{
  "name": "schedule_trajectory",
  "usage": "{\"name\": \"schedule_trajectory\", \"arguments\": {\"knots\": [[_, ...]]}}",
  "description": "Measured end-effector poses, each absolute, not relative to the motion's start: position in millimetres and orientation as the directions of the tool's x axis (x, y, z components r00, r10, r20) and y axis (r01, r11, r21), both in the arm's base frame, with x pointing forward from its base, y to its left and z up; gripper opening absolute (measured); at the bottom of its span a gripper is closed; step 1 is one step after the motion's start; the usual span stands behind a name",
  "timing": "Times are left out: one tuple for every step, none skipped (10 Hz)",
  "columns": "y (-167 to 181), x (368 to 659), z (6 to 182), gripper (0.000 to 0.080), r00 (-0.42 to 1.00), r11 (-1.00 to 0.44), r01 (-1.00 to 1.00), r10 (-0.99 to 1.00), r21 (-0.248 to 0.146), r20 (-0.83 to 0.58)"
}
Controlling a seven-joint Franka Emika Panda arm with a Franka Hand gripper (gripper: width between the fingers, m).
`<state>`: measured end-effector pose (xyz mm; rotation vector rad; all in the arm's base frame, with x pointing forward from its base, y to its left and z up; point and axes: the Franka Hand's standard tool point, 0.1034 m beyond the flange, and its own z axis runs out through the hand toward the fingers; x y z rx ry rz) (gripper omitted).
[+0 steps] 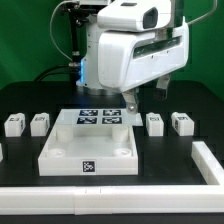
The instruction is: Assemble one leg
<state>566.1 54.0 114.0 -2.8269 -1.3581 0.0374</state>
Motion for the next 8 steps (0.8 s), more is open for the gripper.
{"name": "schedule_trajectory", "arguments": {"knots": [[54.0, 566.0, 113.8, 0.065, 0.625, -0.625, 0.78, 0.78, -0.015, -0.019], [54.0, 566.0, 113.8, 0.065, 0.625, -0.625, 0.78, 0.78, -0.015, -0.019], [54.0, 566.0, 113.8, 0.065, 0.625, -0.625, 0.78, 0.78, -0.015, -0.019], [54.0, 566.0, 113.7, 0.065, 0.625, -0.625, 0.78, 0.78, -0.016, -0.02], [54.0, 565.9, 113.5, 0.065, 0.625, -0.625, 0.78, 0.78, -0.016, -0.02], [54.0, 565.9, 113.4, 0.065, 0.625, -0.625, 0.78, 0.78, -0.016, -0.02], [54.0, 565.8, 113.3, 0.065, 0.625, -0.625, 0.78, 0.78, -0.016, -0.02], [54.0, 565.8, 113.2, 0.065, 0.625, -0.625, 0.78, 0.78, -0.016, -0.02]]}}
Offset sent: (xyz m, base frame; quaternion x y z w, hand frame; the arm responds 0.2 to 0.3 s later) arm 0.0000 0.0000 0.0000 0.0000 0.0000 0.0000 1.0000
